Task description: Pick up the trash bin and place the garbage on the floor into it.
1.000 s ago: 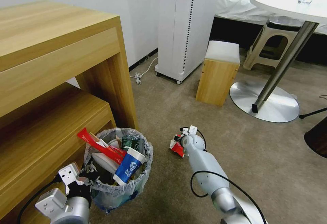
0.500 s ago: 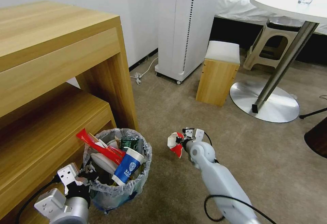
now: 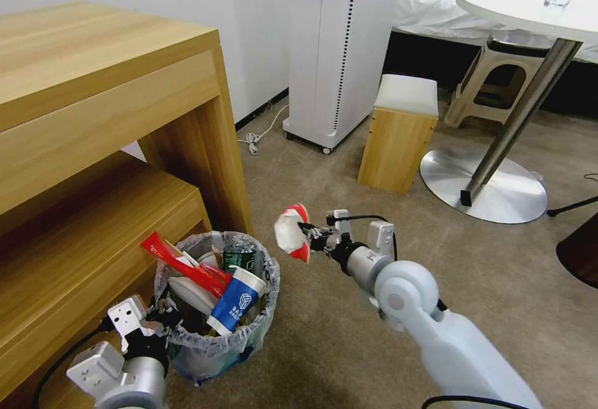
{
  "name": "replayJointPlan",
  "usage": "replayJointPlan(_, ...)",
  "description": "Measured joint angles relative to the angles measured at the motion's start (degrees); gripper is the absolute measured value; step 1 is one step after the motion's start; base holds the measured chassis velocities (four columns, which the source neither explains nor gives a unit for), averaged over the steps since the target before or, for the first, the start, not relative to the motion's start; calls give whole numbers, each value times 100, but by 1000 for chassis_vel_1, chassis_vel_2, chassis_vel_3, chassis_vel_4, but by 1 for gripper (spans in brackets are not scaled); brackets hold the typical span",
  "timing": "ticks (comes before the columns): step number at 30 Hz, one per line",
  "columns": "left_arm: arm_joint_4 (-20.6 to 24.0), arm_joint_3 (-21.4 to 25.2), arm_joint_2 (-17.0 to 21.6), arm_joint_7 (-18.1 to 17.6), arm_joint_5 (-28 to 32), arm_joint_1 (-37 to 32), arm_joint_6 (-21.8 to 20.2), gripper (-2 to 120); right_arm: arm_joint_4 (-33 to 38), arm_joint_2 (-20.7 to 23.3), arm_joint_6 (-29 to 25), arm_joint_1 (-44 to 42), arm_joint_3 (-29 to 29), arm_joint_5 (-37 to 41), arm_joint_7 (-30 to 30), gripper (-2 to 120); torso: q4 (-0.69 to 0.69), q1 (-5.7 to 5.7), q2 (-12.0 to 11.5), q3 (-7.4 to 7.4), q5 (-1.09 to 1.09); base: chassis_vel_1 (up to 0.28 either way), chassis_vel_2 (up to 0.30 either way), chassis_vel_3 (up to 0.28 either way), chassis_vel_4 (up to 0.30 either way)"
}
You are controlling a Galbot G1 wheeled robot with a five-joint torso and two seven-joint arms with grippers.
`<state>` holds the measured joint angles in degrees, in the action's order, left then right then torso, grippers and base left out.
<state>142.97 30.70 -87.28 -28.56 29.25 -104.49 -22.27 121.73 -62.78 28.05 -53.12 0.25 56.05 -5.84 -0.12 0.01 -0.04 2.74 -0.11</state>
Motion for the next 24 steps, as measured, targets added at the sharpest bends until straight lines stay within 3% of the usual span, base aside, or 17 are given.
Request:
replayJointPlan(1,0,0,0,0,0,0,0,3,0,0,0,0,0,0,0,0,0,0,0,0,0,0,0,0,0)
replayJointPlan(4,-13,8,-15,3,-7,9,2,3,97,-26,-695,107,-159,-185,1181,0,0,0,0,0,0,0,0,0,0)
replayJointPlan(5,-13,8,-15,3,-7,9,2,3,97,-26,-695,107,-159,-185,1181,0,0,0,0,0,0,0,0,0,0)
replayJointPlan(8,-28,19,-27,5,-8,21,2,3,-109,-137,-1401,194,-234,-442,2538,0,0,0,0,0,0,0,0,0,0)
replayJointPlan(9,-28,19,-27,5,-8,21,2,3,-109,-137,-1401,194,-234,-442,2538,0,0,0,0,0,0,0,0,0,0)
replayJointPlan(12,-34,25,-33,6,-9,32,3,3,-400,-241,-1715,209,-349,-512,3309,0,0,0,0,0,0,0,0,0,0)
replayJointPlan(16,-53,15,-45,8,-23,59,3,3,-777,-380,-1954,192,-494,-635,3944,0,0,0,0,0,0,0,0,0,0)
replayJointPlan(24,-87,-1,-59,12,-45,99,3,3,-1159,-492,-2110,137,-803,-883,4383,0,0,0,0,0,-1,0,0,0,0)
